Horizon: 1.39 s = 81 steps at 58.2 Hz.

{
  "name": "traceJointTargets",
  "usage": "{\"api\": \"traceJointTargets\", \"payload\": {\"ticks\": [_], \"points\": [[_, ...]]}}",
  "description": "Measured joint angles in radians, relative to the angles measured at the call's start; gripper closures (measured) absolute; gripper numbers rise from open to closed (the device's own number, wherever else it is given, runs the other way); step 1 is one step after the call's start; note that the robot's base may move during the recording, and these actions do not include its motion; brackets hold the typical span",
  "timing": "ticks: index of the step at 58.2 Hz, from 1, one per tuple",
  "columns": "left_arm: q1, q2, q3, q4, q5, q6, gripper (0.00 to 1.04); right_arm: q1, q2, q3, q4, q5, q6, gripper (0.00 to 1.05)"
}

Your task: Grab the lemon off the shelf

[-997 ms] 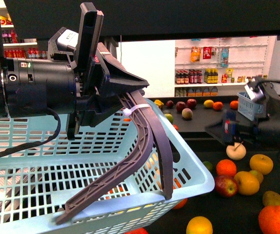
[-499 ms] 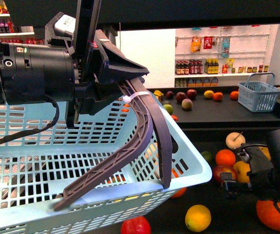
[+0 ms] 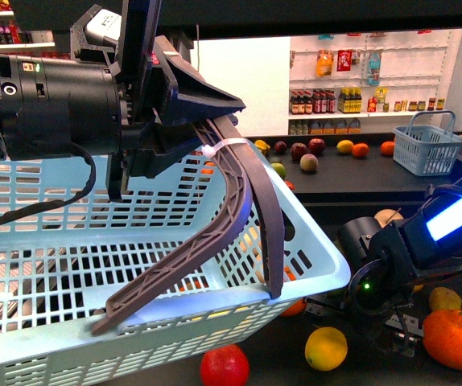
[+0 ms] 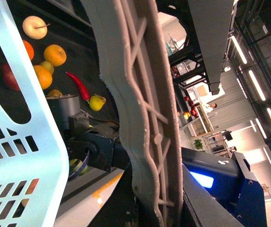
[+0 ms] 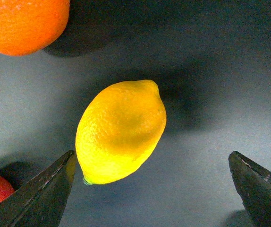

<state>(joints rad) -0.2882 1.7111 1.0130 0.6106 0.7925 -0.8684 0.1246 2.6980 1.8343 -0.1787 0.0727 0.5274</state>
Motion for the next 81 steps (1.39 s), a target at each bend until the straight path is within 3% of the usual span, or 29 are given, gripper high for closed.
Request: {"api": "traceJointTargets", "payload": {"ticks": [26, 54, 60, 66, 81], "points": [[0.0, 0.0, 0.0, 0.0, -0.001, 0.0, 0.94, 0.031, 0.149, 0.205, -0.074, 0.025, 0.102, 0.07], [0.0, 0.0, 0.0, 0.0, 0.0, 0.0, 0.94, 0.044, 0.191, 0.234, -0.038, 0.039, 0.078, 0.08], [0.0, 0.0, 0.0, 0.0, 0.0, 0.0, 0.94, 0.043, 0.201, 0.234, -0.038, 0.035, 0.077, 0.12], [0.0, 0.0, 0.0, 0.0, 0.0, 0.0, 0.94, 0.042, 0.204, 0.224, -0.034, 0.034, 0.07, 0.32], [0.0, 0.0, 0.0, 0.0, 0.0, 0.0, 0.94, 0.023, 0.168, 0.149, 0.027, 0.027, 0.067, 0.4]]}}
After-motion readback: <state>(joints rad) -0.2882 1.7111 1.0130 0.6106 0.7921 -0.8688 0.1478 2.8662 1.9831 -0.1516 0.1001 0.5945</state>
